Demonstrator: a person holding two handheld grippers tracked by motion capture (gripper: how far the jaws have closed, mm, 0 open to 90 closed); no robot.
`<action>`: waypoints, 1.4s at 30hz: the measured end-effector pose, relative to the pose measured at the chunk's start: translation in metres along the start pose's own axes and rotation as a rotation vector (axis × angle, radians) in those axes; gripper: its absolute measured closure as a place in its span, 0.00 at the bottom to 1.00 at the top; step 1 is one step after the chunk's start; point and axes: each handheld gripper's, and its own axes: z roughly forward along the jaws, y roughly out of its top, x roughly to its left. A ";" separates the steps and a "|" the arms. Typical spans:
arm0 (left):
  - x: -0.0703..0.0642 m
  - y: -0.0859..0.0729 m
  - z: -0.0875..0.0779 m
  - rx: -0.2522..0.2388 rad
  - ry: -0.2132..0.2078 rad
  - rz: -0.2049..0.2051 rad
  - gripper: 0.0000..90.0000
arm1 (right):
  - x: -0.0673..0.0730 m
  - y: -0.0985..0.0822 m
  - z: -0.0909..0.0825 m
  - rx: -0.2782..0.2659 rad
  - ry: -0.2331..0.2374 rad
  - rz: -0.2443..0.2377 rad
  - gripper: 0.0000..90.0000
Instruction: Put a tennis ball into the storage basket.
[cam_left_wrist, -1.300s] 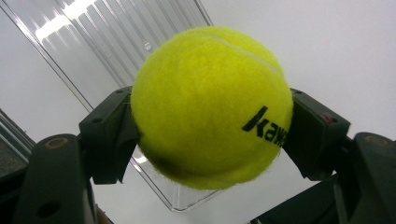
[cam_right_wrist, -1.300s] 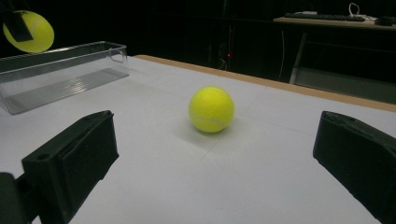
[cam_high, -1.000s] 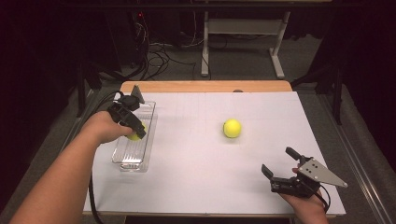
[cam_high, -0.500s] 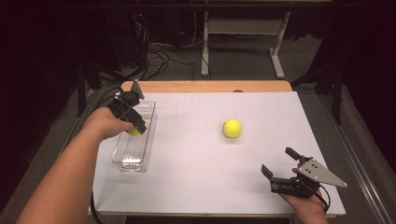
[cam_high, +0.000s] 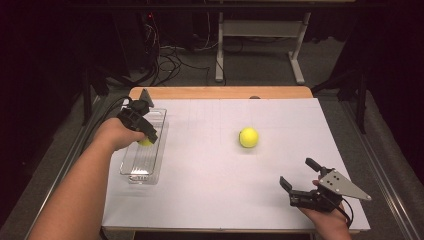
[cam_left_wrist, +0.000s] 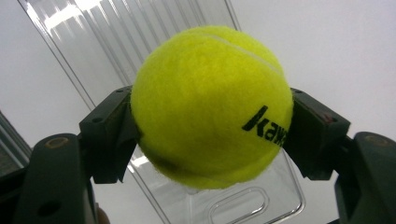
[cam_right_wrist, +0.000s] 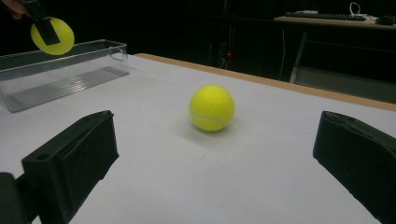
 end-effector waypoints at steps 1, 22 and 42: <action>0.000 0.001 0.001 0.002 0.002 0.001 0.30 | 0.000 0.000 0.000 0.000 0.001 -0.001 0.00; 0.004 0.011 0.017 0.053 0.058 -0.037 0.30 | -0.001 0.000 -0.001 -0.002 0.002 0.004 0.00; 0.005 0.015 0.022 0.062 0.064 -0.037 0.29 | 0.000 -0.001 0.000 0.003 0.002 0.001 0.00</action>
